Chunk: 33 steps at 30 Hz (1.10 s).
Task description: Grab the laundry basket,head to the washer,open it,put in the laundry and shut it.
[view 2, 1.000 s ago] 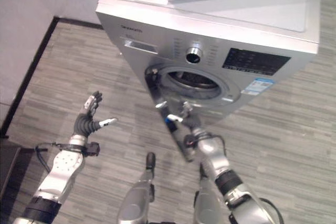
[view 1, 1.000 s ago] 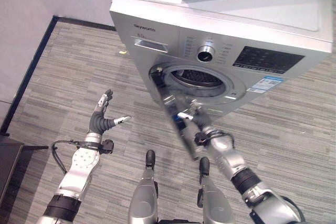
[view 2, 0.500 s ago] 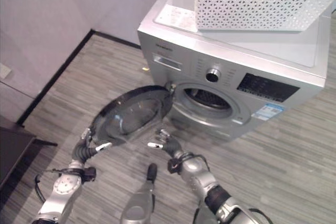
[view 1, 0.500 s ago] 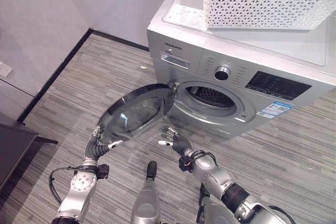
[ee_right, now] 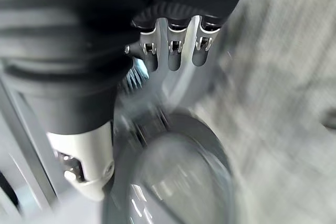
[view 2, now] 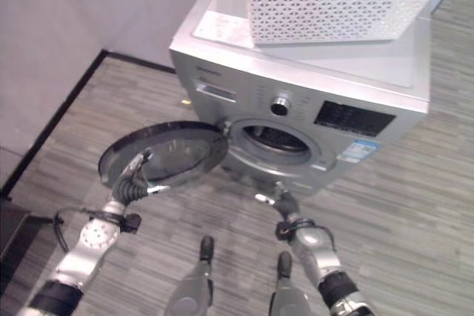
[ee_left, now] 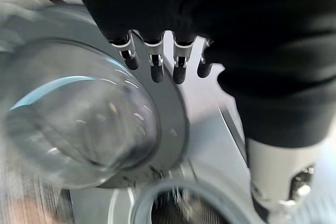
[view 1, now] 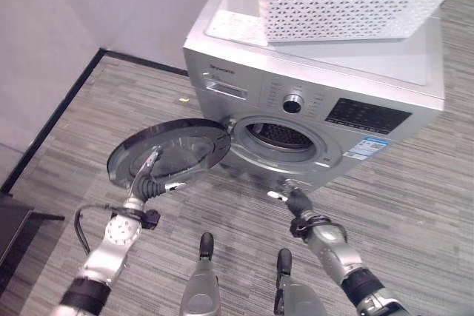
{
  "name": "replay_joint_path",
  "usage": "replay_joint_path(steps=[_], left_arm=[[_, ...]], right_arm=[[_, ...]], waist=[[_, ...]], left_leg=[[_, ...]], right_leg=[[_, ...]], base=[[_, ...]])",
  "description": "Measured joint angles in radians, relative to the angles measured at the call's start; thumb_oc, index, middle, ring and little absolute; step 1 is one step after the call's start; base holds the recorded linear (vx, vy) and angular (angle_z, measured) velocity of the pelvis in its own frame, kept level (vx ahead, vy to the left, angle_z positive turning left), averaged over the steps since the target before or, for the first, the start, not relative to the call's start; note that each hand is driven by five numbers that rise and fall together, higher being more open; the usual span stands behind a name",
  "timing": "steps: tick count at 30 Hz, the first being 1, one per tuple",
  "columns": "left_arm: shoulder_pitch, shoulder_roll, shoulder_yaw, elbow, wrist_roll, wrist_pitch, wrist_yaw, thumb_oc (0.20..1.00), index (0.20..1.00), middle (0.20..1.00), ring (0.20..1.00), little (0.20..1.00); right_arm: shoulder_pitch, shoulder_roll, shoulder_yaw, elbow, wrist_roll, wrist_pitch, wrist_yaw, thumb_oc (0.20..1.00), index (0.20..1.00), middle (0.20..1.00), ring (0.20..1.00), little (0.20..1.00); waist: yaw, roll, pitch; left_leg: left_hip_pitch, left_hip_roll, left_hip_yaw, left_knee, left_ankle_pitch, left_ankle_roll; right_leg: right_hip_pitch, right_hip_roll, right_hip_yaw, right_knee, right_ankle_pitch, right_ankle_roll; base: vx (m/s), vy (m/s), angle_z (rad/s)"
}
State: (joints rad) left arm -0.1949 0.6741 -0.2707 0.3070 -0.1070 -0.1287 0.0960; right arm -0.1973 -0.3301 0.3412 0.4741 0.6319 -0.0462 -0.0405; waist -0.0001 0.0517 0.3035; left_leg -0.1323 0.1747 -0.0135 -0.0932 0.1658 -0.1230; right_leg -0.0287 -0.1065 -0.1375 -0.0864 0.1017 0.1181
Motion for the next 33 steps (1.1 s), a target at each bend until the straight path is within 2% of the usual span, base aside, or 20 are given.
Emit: replay_joint_path(steps=[1, 2, 3, 5, 7, 8, 10, 11, 12, 13, 16, 20, 22, 23, 25, 26, 28, 30, 33], left_arm=[[-0.147, 0.090, -0.132, 0.174, 0.007, 0.010, -0.062, 1.000, 1.000, 1.000, 1.000, 1.000], [-0.203, 0.112, -0.172, 0.236, 0.009, 0.032, -0.088, 1.000, 1.000, 1.000, 1.000, 1.000], [-0.243, 0.115, -0.179, 0.280, 0.009, 0.043, -0.117, 1.000, 1.000, 1.000, 1.000, 1.000], [-0.372, 0.129, -0.331, 0.373, 0.005, 0.038, -0.197, 1.000, 1.000, 1.000, 1.000, 1.000], [-0.447, 0.127, -0.408, 0.429, -0.003, 0.040, -0.272, 1.000, 1.000, 1.000, 1.000, 1.000], [-0.465, 0.107, -0.424, 0.511, -0.002, 0.072, -0.346, 1.000, 1.000, 1.000, 1.000, 1.000], [-0.460, 0.095, -0.419, 0.545, -0.002, 0.089, -0.376, 1.000, 1.000, 1.000, 1.000, 1.000], [-0.444, 0.063, -0.391, 0.580, -0.001, 0.107, -0.397, 1.000, 1.000, 1.000, 1.000, 1.000], [-0.392, -0.015, -0.320, 0.678, 0.009, 0.135, -0.394, 1.000, 1.000, 1.000, 1.000, 1.000], [-0.371, -0.029, -0.322, 0.686, 0.011, 0.138, -0.396, 1.000, 1.000, 1.000, 1.000, 1.000], [-0.276, -0.068, -0.289, 0.664, 0.039, 0.139, -0.381, 1.000, 1.000, 1.000, 1.000, 1.000], [-0.234, -0.084, -0.262, 0.646, 0.049, 0.139, -0.368, 1.000, 1.000, 1.000, 1.000, 1.000], [-0.228, -0.094, -0.217, 0.658, 0.057, 0.139, -0.333, 1.000, 1.000, 1.000, 1.000, 1.000], [-0.228, -0.111, -0.123, 0.662, 0.102, 0.143, -0.253, 1.000, 1.000, 1.000, 1.000, 1.000], [-0.233, -0.104, -0.093, 0.653, 0.123, 0.143, -0.210, 1.000, 1.000, 1.000, 1.000, 1.000], [-0.215, -0.101, -0.026, 0.607, 0.134, 0.146, -0.157, 1.000, 1.000, 1.000, 1.000, 1.000], [-0.176, -0.110, 0.044, 0.554, 0.147, 0.135, -0.096, 1.000, 1.000, 1.000, 1.000, 1.000], [-0.147, -0.108, 0.055, 0.537, 0.149, 0.130, -0.048, 1.000, 1.000, 1.000, 1.000, 1.000], [-0.119, -0.108, 0.072, 0.511, 0.157, 0.128, -0.017, 1.000, 1.000, 1.000, 1.000, 1.000]], right_arm=[[0.011, -0.031, -0.014, -0.017, 0.000, -0.003, 0.000, 1.000, 1.000, 1.000, 1.000, 1.000], [0.016, -0.043, -0.019, -0.027, 0.001, -0.006, 0.000, 1.000, 1.000, 1.000, 1.000, 1.000], [0.021, -0.054, -0.028, -0.030, 0.001, -0.019, 0.000, 1.000, 1.000, 1.000, 1.000, 1.000], [0.028, -0.078, -0.060, -0.032, 0.003, -0.025, -0.001, 1.000, 1.000, 1.000, 1.000, 1.000], [0.022, -0.087, -0.083, -0.041, 0.005, -0.025, 0.000, 1.000, 1.000, 1.000, 1.000, 1.000], [0.021, -0.086, -0.096, -0.077, 0.006, -0.029, -0.002, 1.000, 1.000, 1.000, 1.000, 1.000], [0.027, -0.085, -0.105, -0.111, 0.015, -0.046, -0.002, 1.000, 1.000, 1.000, 1.000, 1.000], [0.042, -0.085, -0.122, -0.130, 0.028, -0.049, -0.003, 1.000, 1.000, 1.000, 1.000, 1.000], [0.059, -0.083, -0.176, -0.169, 0.060, -0.078, -0.011, 1.000, 1.000, 1.000, 1.000, 1.000], [0.065, -0.084, -0.194, -0.168, 0.069, -0.086, -0.022, 1.000, 1.000, 1.000, 1.000, 1.000], [0.086, -0.094, -0.232, -0.173, 0.102, -0.102, -0.032, 1.000, 1.000, 1.000, 1.000, 1.000], [0.094, -0.099, -0.236, -0.182, 0.104, -0.106, -0.032, 1.000, 1.000, 1.000, 1.000, 1.000], [0.097, -0.098, -0.239, -0.188, 0.104, -0.106, -0.031, 1.000, 1.000, 1.000, 1.000, 1.000], [0.114, -0.098, -0.256, -0.201, 0.101, -0.108, -0.031, 1.000, 1.000, 1.000, 1.000, 1.000], [0.120, -0.098, -0.269, -0.218, 0.100, -0.113, -0.030, 1.000, 1.000, 1.000, 1.000, 1.000], [0.128, -0.099, -0.297, -0.258, 0.087, -0.114, -0.036, 1.000, 1.000, 1.000, 1.000, 1.000], [0.147, -0.105, -0.344, -0.316, 0.060, -0.122, -0.052, 1.000, 1.000, 1.000, 1.000, 1.000], [0.155, -0.111, -0.385, -0.352, 0.044, -0.170, -0.072, 1.000, 1.000, 1.000, 1.000, 1.000], [0.151, -0.162, -0.473, -0.468, -0.023, -0.176, -0.128, 1.000, 1.000, 1.000, 1.000, 1.000]], waist=[[-0.028, -0.007, -0.006], [-0.042, -0.008, -0.009], [-0.060, -0.009, -0.010], [-0.073, -0.004, -0.016], [-0.099, 0.002, -0.019], [-0.125, 0.001, -0.021], [-0.147, -0.002, -0.019], [-0.165, -0.009, -0.018], [-0.187, -0.024, -0.016], [-0.194, -0.030, -0.012], [-0.194, -0.047, -0.008], [-0.176, -0.047, -0.008], [-0.168, -0.047, -0.007], [-0.153, -0.049, -0.008], [-0.149, -0.048, -0.007], [-0.145, -0.047, -0.007], [-0.137, -0.048, -0.007], [-0.136, -0.052, -0.011], [-0.119, -0.049, -0.009]], left_leg=[[0.000, 0.003, 0.006, -0.001, 0.000, 0.000], [-0.006, 0.003, 0.005, -0.001, 0.001, -0.002], [-0.009, 0.003, 0.008, -0.004, 0.002, -0.003], [-0.029, 0.007, 0.023, -0.004, 0.006, -0.009], [-0.049, 0.008, 0.025, -0.005, 0.008, -0.012], [-0.059, 0.013, 0.048, -0.004, 0.007, -0.014], [-0.068, 0.016, 0.062, -0.005, 0.013, -0.016], [-0.070, 0.021, 0.080, -0.004, 0.013, -0.017], [-0.080, 0.028, 0.112, -0.005, 0.012, -0.018], [-0.081, 0.029, 0.117, -0.005, 0.012, -0.018], [-0.080, 0.039, 0.132, -0.005, 0.008, -0.022], [-0.075, 0.041, 0.132, -0.005, 0.008, -0.022], [-0.060, 0.042, 0.130, -0.005, 0.005, -0.022], [-0.036, 0.043, 0.127, -0.006, -0.003, -0.021], [-0.025, 0.044, 0.115, -0.006, -0.007, -0.022], [-0.022, 0.048, 0.106, -0.005, -0.009, -0.024], [0.004, 0.054, 0.105, -0.002, -0.008, -0.024], [0.036, 0.065, 0.102, -0.001, -0.011, -0.028], [0.016, 0.077, 0.066, 0.047, -0.014, -0.039]], right_leg=[[-0.005, 0.001, 0.004, 0.000, 0.002, 0.000], [-0.011, 0.002, 0.007, 0.000, 0.003, 0.001], [-0.018, 0.002, 0.012, 0.000, 0.006, 0.002], [-0.046, 0.004, 0.021, 0.000, 0.011, 0.001], [-0.071, 0.005, 0.027, 0.000, 0.015, 0.001], [-0.096, 0.009, 0.049, 0.000, 0.023, 0.000], [-0.116, 0.012, 0.067, 0.000, 0.031, 0.000], [-0.128, 0.017, 0.082, 0.000, 0.034, -0.001], [-0.161, 0.022, 0.112, -0.001, 0.039, -0.001], [-0.165, 0.025, 0.117, 0.000, 0.040, -0.001], [-0.172, 0.033, 0.127, -0.001, 0.040, -0.002], [-0.165, 0.034, 0.125, 0.000, 0.040, -0.002], [-0.148, 0.034, 0.124, -0.001, 0.038, -0.001], [-0.122, 0.035, 0.121, -0.005, 0.032, -0.002], [-0.107, 0.036, 0.115, -0.009, 0.024, -0.003], [-0.096, 0.041, 0.110, -0.001, 0.021, -0.001], [-0.066, 0.052, 0.103, -0.001, 0.019, -0.008], [-0.031, 0.057, 0.098, -0.002, 0.016, -0.017], [-0.005, 0.084, 0.071, -0.001, -0.002, -0.029]], base=[[-0.05, -0.001, -0.11], [-0.08, -0.003, -0.14], [-0.07, 0.001, -0.13], [-0.05, 0.005, -0.16], [-0.02, -0.001, -0.19], [-0.04, -0.004, -0.38], [-0.04, 0.001, -0.36], [-0.02, 0.015, -0.53], [-0.01, 0.017, -0.52], [0.00, 0.007, -0.45], [0.00, -0.005, -0.12], [0.01, -0.024, 0.01], [0.02, -0.074, 0.05], [0.03, -0.087, 0.06], [0.07, -0.137, 0.11], [0.09, -0.185, 0.12], [0.04, -0.123, 0.09], [0.02, -0.119, 0.07], [-0.03, -0.041, 0.26]])
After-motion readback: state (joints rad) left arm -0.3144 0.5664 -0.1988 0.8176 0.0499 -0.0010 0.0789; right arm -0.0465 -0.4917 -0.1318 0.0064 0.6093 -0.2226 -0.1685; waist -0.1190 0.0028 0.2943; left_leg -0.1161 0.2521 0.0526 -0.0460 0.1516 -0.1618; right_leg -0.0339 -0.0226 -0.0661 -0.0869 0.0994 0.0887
